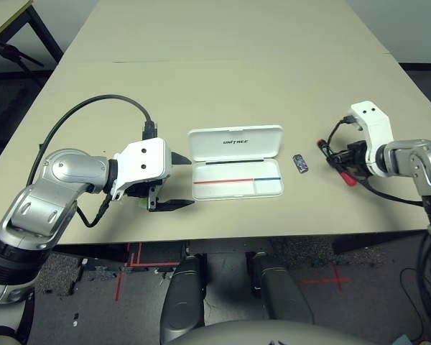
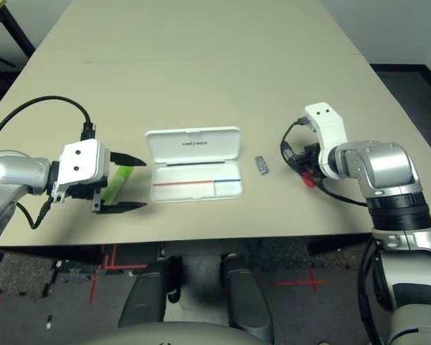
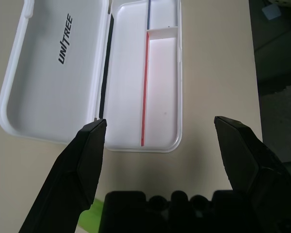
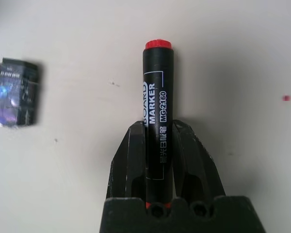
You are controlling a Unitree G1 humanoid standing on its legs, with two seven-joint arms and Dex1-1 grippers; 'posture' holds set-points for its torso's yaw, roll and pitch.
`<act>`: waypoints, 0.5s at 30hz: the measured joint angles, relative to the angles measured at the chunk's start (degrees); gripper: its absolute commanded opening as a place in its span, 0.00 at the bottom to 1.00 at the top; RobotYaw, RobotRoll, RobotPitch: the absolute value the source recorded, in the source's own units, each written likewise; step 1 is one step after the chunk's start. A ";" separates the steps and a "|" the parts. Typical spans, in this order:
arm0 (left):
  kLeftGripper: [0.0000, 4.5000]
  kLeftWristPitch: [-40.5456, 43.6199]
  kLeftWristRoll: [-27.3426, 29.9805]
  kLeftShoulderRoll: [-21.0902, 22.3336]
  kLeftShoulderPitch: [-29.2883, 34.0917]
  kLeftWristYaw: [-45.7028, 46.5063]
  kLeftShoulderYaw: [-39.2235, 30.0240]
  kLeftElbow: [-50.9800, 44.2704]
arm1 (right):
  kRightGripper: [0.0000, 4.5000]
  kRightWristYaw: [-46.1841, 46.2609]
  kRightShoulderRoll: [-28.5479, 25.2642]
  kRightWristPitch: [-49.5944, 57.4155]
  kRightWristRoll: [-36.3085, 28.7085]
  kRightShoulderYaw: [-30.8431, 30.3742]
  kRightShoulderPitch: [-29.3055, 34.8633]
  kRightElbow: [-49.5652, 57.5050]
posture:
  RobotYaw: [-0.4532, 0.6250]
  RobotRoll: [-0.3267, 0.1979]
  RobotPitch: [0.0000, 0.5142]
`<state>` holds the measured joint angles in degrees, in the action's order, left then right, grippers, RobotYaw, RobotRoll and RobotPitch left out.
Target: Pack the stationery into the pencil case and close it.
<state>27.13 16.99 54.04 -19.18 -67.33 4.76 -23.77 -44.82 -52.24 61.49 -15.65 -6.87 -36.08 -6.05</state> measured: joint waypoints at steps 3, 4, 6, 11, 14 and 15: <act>1.00 0.00 0.00 0.19 -0.02 -0.05 0.00 0.00 | 0.11 -6.68 -3.83 -6.90 1.05 -1.92 -2.04 -1.06 | 0.40 0.62 0.33; 1.00 0.00 0.00 0.33 -0.02 -0.11 0.00 0.00 | 0.11 -9.13 -4.97 -9.40 1.54 -2.79 -2.84 -1.40 | 0.40 0.62 0.33; 1.00 -0.01 0.01 0.50 -0.02 -0.26 0.00 -0.01 | 0.11 -13.90 -6.72 -13.79 2.62 -4.04 -4.61 -2.29 | 0.40 0.62 0.33; 1.00 -0.01 0.01 0.64 -0.04 -0.57 0.00 0.00 | 0.11 -26.15 -8.72 -23.45 3.94 -6.06 -8.16 -3.21 | 0.40 0.62 0.32; 1.00 -0.02 0.00 0.67 -0.06 -0.61 0.00 0.05 | 0.11 -33.80 -9.19 -27.79 3.85 -6.62 -8.91 -2.96 | 0.40 0.62 0.32; 1.00 -0.02 0.00 0.74 -0.07 -0.61 0.00 0.05 | 0.11 -36.97 -9.31 -28.93 3.70 -7.23 -9.80 -2.70 | 0.41 0.62 0.32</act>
<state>27.11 16.99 54.78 -19.24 -67.94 4.77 -23.71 -81.78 -61.55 32.57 -11.94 -14.10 -45.87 -8.74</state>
